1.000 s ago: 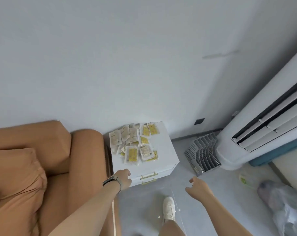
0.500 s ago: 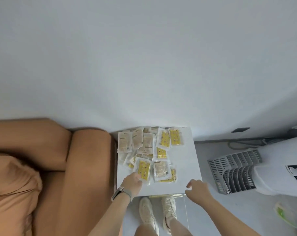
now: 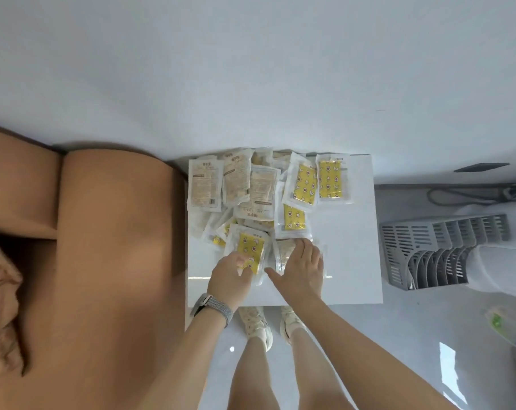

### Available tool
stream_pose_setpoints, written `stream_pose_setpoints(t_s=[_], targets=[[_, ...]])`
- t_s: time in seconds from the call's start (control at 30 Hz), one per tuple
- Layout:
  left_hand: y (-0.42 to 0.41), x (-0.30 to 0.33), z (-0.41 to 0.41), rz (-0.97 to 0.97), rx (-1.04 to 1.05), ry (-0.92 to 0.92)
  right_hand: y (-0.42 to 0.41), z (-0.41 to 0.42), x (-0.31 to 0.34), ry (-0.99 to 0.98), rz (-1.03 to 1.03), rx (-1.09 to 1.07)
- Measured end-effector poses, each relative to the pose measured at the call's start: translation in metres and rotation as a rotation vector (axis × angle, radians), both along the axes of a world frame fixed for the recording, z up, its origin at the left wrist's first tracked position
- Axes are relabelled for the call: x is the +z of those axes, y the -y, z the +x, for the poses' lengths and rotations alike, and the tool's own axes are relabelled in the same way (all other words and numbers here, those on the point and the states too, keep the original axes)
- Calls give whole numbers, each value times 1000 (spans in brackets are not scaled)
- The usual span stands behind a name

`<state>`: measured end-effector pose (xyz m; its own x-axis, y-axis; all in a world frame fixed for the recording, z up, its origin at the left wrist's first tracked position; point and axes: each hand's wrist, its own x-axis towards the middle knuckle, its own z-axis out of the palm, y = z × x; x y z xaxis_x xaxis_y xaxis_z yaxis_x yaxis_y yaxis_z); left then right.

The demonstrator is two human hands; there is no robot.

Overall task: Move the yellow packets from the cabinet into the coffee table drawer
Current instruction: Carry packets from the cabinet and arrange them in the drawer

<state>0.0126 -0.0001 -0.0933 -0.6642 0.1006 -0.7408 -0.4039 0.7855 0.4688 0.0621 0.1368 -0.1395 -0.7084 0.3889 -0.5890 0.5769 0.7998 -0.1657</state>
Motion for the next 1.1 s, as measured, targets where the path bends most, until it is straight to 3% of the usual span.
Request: stream_pose_setpoints(t_s=[0.17,0.4,0.6,0.67,0.77,0.87,0.97,1.1], targets=[[-5,-10,4,21,-3,-12,17,-5,-16,-108,45,-248],[-10,-9,1,62,23,76,3,6,6,-128,-248,-437],[-18,-12,0,123,50,184,-20,22,17,-149,-309,-591],[-21,-13,1,190,80,229,-28,26,19,-140,-491,-718],[-28,-9,2,320,197,325,-31,29,28,-60,-984,-957],[-28,-9,5,438,406,383,-28,29,35,-24,-1112,-783],[-18,-12,7,438,549,294,-29,22,33,-1,-1040,-677],[4,-15,3,460,764,227,-33,15,13,-165,-513,-621]])
